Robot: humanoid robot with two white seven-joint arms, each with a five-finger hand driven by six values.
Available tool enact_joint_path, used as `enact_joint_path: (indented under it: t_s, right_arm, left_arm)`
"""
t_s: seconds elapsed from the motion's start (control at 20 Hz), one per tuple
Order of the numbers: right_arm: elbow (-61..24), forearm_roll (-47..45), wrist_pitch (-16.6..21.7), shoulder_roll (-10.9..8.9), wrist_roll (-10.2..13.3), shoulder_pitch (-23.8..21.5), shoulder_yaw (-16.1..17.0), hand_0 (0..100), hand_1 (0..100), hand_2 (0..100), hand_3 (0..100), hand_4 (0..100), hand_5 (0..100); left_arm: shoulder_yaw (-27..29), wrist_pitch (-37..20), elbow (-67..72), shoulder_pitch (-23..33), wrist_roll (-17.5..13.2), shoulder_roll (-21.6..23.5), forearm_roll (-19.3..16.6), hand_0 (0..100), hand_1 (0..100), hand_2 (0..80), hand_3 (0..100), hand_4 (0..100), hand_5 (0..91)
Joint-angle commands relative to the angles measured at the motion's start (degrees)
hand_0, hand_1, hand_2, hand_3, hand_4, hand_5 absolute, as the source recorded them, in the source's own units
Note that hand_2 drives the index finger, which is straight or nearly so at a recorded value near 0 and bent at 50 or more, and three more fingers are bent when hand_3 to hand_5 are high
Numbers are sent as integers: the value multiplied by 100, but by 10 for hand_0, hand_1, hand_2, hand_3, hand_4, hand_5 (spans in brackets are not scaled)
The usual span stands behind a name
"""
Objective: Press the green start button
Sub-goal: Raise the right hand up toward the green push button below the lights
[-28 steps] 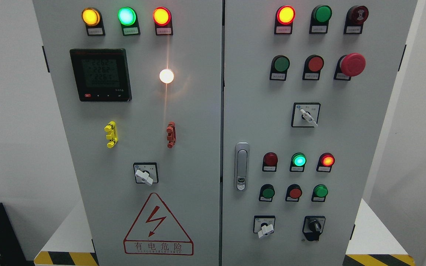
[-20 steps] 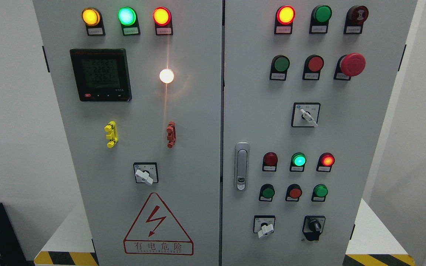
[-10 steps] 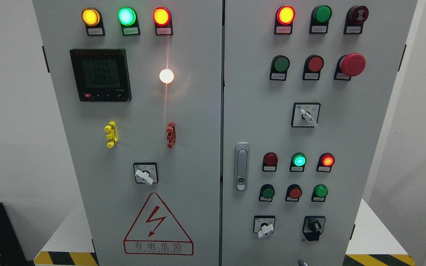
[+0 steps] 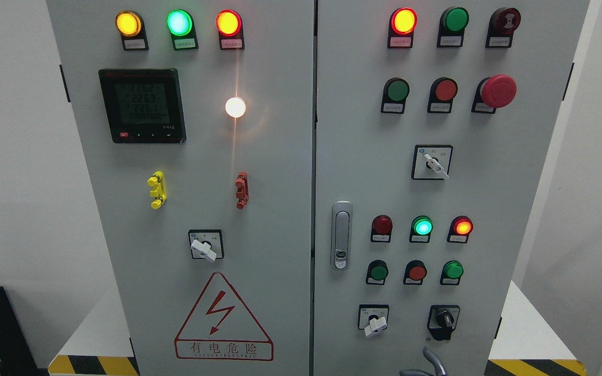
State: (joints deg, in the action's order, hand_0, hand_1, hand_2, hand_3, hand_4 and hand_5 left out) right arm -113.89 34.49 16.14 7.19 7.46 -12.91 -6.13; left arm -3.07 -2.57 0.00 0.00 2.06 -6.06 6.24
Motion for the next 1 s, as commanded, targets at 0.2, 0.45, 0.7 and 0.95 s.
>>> enact_joint_path:
  t_s: [0.2, 0.45, 0.7, 0.95]
  right_arm:
    - [235, 2517, -14, 19, 440, 587, 243, 356, 327, 0, 726, 745, 869]
    - [419, 3230, -67, 28, 563, 1001, 349, 375, 318, 0, 804, 798, 956]
    - [683, 3468, -181, 37, 572, 1247, 349, 387, 305, 0, 849, 832, 997]
    - [955, 3653, -348, 46, 572, 1441, 349, 384, 307, 0, 854, 839, 1000]
  left_arm:
    - [0, 2, -158, -132, -3, -1, 0, 120, 556, 0, 0, 0, 0]
    - [0, 2, -158, -132, -3, -1, 0, 120, 556, 0, 0, 0, 0]
    - [0, 2, -158, -132, -3, -1, 0, 120, 556, 0, 0, 0, 0]
    - [0, 2, -158, -132, -3, -1, 0, 120, 556, 0, 0, 0, 0]
